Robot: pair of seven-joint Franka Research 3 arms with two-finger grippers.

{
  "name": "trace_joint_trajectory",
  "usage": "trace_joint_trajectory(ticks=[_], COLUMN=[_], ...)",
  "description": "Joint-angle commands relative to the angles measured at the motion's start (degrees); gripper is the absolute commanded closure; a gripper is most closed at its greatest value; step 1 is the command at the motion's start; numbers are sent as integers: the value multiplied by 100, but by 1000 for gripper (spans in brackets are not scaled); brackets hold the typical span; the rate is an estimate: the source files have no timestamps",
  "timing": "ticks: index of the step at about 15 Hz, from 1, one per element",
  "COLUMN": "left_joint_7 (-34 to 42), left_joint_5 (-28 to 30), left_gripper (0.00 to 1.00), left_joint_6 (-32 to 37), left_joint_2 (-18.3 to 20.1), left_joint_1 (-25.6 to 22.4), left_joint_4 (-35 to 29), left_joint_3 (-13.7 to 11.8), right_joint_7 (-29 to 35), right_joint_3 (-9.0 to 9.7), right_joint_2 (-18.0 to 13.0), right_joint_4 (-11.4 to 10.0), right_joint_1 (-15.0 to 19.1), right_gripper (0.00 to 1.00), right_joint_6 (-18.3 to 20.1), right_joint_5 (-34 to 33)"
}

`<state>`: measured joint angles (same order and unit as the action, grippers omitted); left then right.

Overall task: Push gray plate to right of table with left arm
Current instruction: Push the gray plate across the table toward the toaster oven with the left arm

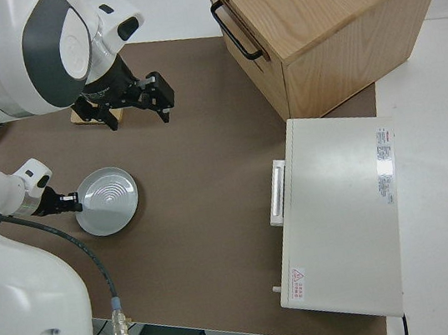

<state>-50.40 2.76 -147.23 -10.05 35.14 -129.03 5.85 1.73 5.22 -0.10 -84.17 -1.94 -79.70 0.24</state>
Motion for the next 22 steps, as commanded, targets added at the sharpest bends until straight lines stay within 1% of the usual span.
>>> trace_joint_trajectory(ticks=[1,5,9,14,16,17,18,19,21,22], left_joint_7=[-592,-901,-1173,-1331,-1340,-1341,-1341,-1341,-1323,-1306], left_joint_5=[-153,-153,-153,-136,-136,-136,-136,-136,-144,-153], left_gripper=[1000,1000,1000,1000,992,955,886,757,579,402], left_joint_6=[511,590,617,626,626,626,626,626,635,652], left_joint_2=[-725,-1164,-1429,-1508,-1517,-1517,-1508,-1508,-1482,-1473], left_joint_1=[422,721,967,1231,1240,1249,1241,1240,1214,1188], left_joint_4=[957,1573,1987,2163,2260,2269,2269,2269,2295,2312], left_joint_3=[-22,-22,-22,-22,-22,-14,-22,-22,-31,-31], right_joint_7=[-15,-15,-15,-15,-15,-15,-15,-15,-15,-15], right_joint_3=[32,32,32,23,32,32,32,32,32,23], right_joint_2=[-43,-43,-43,-43,-43,-43,-43,-43,-43,-43], right_joint_4=[6,-3,5,5,-3,-3,-3,-3,-3,5], right_joint_1=[62,62,62,62,62,62,62,62,62,62], right_gripper=[17,17,17,17,17,17,17,17,17,17], right_joint_6=[69,69,69,69,69,69,69,69,69,69], right_joint_5=[46,46,46,46,55,46,46,46,46,46])
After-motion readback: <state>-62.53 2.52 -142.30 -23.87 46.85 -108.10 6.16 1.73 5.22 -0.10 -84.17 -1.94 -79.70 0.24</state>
